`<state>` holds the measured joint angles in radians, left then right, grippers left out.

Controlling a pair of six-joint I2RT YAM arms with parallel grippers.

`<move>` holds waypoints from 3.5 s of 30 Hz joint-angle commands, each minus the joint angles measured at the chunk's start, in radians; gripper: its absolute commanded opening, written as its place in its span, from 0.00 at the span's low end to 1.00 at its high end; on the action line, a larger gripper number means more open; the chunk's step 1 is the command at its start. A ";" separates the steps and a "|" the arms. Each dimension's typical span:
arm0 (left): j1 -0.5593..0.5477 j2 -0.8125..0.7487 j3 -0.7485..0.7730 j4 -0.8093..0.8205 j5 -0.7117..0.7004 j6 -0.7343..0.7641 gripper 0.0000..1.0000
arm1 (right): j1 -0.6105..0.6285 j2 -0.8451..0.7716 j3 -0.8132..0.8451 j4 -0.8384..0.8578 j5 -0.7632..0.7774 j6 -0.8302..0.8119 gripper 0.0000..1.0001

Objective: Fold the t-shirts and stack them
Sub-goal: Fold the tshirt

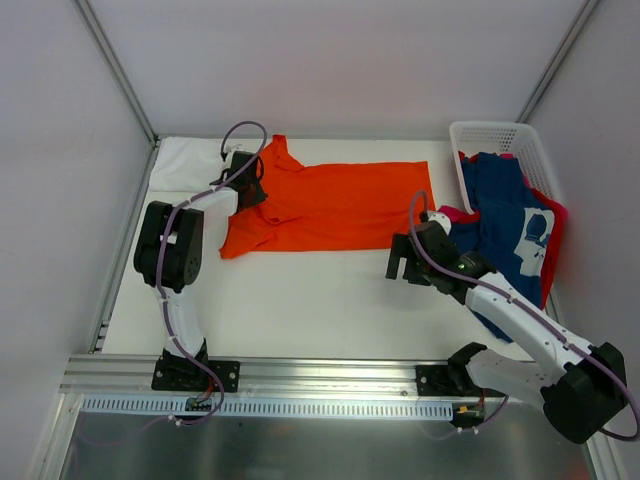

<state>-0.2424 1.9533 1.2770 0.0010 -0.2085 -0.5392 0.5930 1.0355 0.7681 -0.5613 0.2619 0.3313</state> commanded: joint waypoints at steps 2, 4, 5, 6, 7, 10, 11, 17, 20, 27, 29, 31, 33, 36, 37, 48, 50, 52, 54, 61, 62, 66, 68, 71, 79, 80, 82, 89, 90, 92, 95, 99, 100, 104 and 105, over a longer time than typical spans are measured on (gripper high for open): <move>-0.003 0.007 0.056 0.005 0.011 -0.004 0.07 | -0.012 0.030 -0.007 0.035 0.005 -0.024 0.99; -0.003 0.009 0.065 0.005 0.009 -0.002 0.00 | -0.012 0.043 -0.012 0.047 -0.001 -0.023 0.99; -0.003 0.012 0.070 0.005 0.008 -0.002 0.00 | -0.012 0.047 -0.013 0.049 -0.003 -0.023 1.00; -0.003 0.016 0.084 0.005 0.006 -0.001 0.00 | -0.013 0.060 -0.015 0.049 -0.001 -0.023 0.99; -0.003 0.019 0.091 0.005 0.004 -0.001 0.00 | -0.013 0.064 -0.015 0.051 -0.003 -0.023 1.00; -0.003 0.039 0.125 0.005 0.003 0.001 0.00 | -0.019 0.078 -0.016 0.055 -0.001 -0.028 0.99; -0.003 0.051 0.134 -0.019 0.001 0.001 0.00 | -0.019 0.080 -0.016 0.058 -0.001 -0.031 0.99; 0.000 0.128 0.226 -0.038 0.000 0.001 0.32 | -0.028 0.110 -0.010 0.064 -0.009 -0.047 1.00; 0.005 0.170 0.294 -0.058 -0.005 -0.011 0.85 | -0.032 0.127 -0.004 0.066 -0.012 -0.054 1.00; 0.057 0.271 0.517 -0.110 0.012 -0.058 0.99 | -0.033 0.147 -0.010 0.080 -0.050 -0.049 1.00; 0.071 0.311 0.647 -0.122 0.018 -0.029 0.99 | -0.032 0.146 -0.021 0.093 -0.067 -0.044 0.99; 0.077 0.357 0.737 -0.128 0.029 -0.007 0.99 | -0.032 0.143 -0.035 0.109 -0.081 -0.034 0.99; 0.077 0.395 0.863 -0.128 0.032 0.022 0.99 | -0.032 0.141 -0.044 0.118 -0.089 -0.028 0.99; 0.083 0.472 0.969 -0.128 0.063 0.009 0.99 | -0.032 0.141 -0.061 0.138 -0.096 -0.020 0.99; 0.083 0.483 0.981 -0.127 0.075 -0.002 0.99 | -0.032 0.140 -0.065 0.146 -0.099 -0.018 1.00; 0.083 0.637 1.010 -0.009 0.202 -0.180 0.99 | -0.032 0.158 -0.096 0.181 -0.119 -0.015 0.99; 0.083 0.656 1.013 0.028 0.234 -0.212 0.99 | -0.032 0.153 -0.102 0.181 -0.118 -0.014 0.99; 0.084 0.677 1.013 0.060 0.247 -0.249 0.99 | -0.032 0.150 -0.110 0.184 -0.118 -0.012 0.99; 0.083 0.694 1.015 0.076 0.253 -0.271 0.99 | -0.032 0.152 -0.116 0.189 -0.115 -0.012 0.99; 0.083 0.731 1.012 0.125 0.279 -0.329 0.98 | -0.032 0.189 -0.119 0.207 -0.116 -0.015 0.99; 0.083 0.734 1.012 0.134 0.282 -0.335 0.98 | -0.032 0.195 -0.119 0.207 -0.118 -0.015 0.99; 0.081 0.750 1.013 0.171 0.299 -0.352 0.93 | -0.032 0.221 -0.116 0.222 -0.122 -0.015 0.99; 0.081 0.762 1.016 0.194 0.299 -0.361 0.89 | -0.032 0.235 -0.115 0.231 -0.125 -0.015 0.99; 0.080 0.780 1.029 0.208 0.300 -0.375 0.81 | -0.032 0.258 -0.107 0.236 -0.127 -0.017 0.99; 0.080 0.826 1.044 0.264 0.334 -0.453 0.68 | -0.032 0.310 -0.095 0.251 -0.135 -0.020 0.99; 0.080 0.832 1.044 0.269 0.336 -0.456 0.65 | -0.032 0.313 -0.095 0.251 -0.133 -0.021 0.99; 0.078 0.837 1.044 0.275 0.336 -0.462 0.56 | -0.032 0.321 -0.095 0.253 -0.130 -0.021 0.99; 0.078 0.843 1.049 0.284 0.336 -0.456 0.27 | -0.033 0.347 -0.092 0.259 -0.128 -0.026 0.99; 0.077 0.843 1.049 0.284 0.334 -0.449 0.26 | -0.033 0.350 -0.090 0.261 -0.131 -0.026 0.99; 0.078 0.843 1.049 0.286 0.333 -0.444 0.21 | -0.033 0.359 -0.090 0.268 -0.135 -0.026 0.99; 0.077 0.846 1.050 0.284 0.334 -0.452 0.19 | -0.033 0.376 -0.086 0.271 -0.136 -0.026 1.00; 0.078 0.851 1.058 0.283 0.337 -0.455 0.00 | -0.033 0.396 -0.044 0.270 -0.142 -0.037 1.00; 0.080 0.851 1.059 0.280 0.337 -0.453 0.00 | -0.035 0.400 -0.029 0.267 -0.144 -0.040 0.99; 0.081 0.848 1.064 0.295 0.348 -0.436 0.00 | -0.042 0.442 0.068 0.222 -0.127 -0.075 0.99; 0.083 0.845 1.062 0.300 0.359 -0.436 0.00 | -0.044 0.451 0.112 0.213 -0.124 -0.080 0.99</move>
<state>-0.1574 2.7976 2.2997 0.2726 0.1078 -0.9989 0.5583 1.4601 0.7723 -0.3450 0.1417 0.2852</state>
